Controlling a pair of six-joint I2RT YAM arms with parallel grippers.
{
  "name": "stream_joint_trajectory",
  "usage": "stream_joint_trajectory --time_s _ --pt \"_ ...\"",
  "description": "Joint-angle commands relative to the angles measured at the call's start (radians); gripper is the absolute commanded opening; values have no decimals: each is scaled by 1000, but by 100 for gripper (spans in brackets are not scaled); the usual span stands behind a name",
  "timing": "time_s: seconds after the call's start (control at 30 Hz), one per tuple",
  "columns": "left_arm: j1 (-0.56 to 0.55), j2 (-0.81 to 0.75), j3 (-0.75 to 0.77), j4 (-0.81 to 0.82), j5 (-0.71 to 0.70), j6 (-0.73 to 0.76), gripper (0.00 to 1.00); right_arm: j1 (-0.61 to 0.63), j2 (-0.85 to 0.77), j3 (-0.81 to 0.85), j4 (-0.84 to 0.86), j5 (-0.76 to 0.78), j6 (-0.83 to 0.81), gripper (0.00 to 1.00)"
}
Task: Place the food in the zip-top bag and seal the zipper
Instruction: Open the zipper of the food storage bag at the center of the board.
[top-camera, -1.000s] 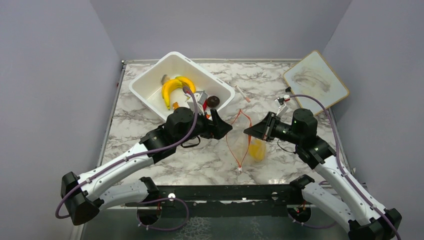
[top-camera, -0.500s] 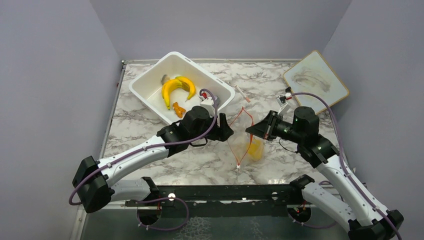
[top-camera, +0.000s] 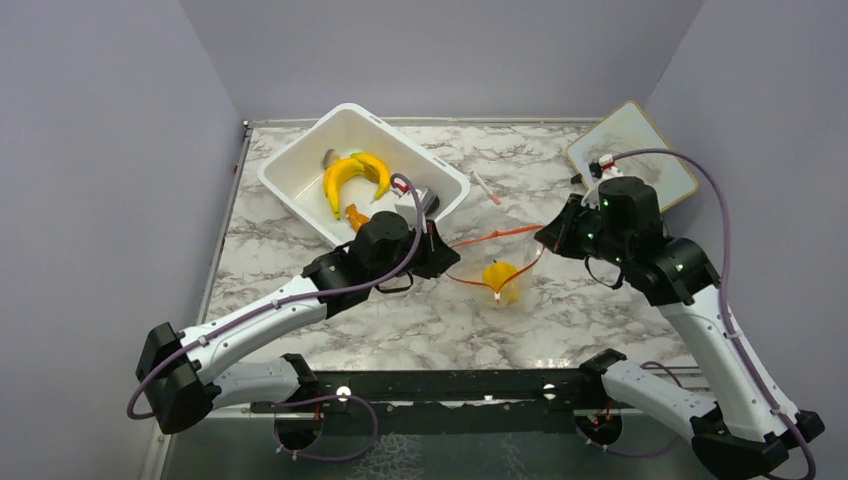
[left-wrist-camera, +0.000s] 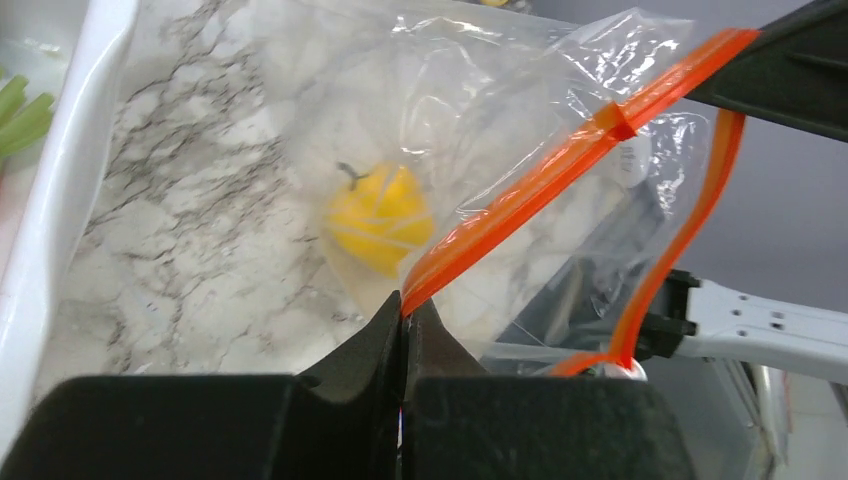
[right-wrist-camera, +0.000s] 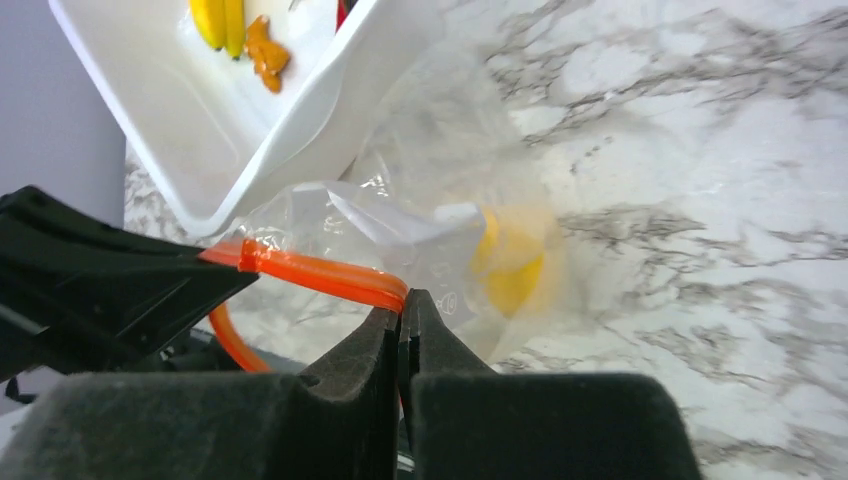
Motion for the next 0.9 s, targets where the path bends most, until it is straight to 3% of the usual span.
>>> stream_joint_trajectory --time_s 0.0,0.07,0.17,0.27,0.43,0.5,0.67,0.87 --pt "-3 -65 32 17 -29 -35 0 2 -18 161 -244 349 -81 1" --pt "-3 -58 30 32 -14 -38 0 1 -24 191 -256 358 -89 1" --pt "-3 -33 25 62 44 -43 0 2 -36 190 -229 229 -88 1" --pt "-4 -4 18 99 95 -54 0 2 -68 140 -165 71 -64 1" --pt "-3 25 -5 113 76 -55 4 2 -134 -11 -8 -49 15 1" --pt "-3 29 -13 109 53 -43 13 2 -148 -73 37 -70 45 1" --pt "-3 40 17 43 -9 16 50 2 -181 -191 120 -92 73 1" --pt "-2 52 116 -100 -150 123 65 1 -196 -227 171 -107 59 1"
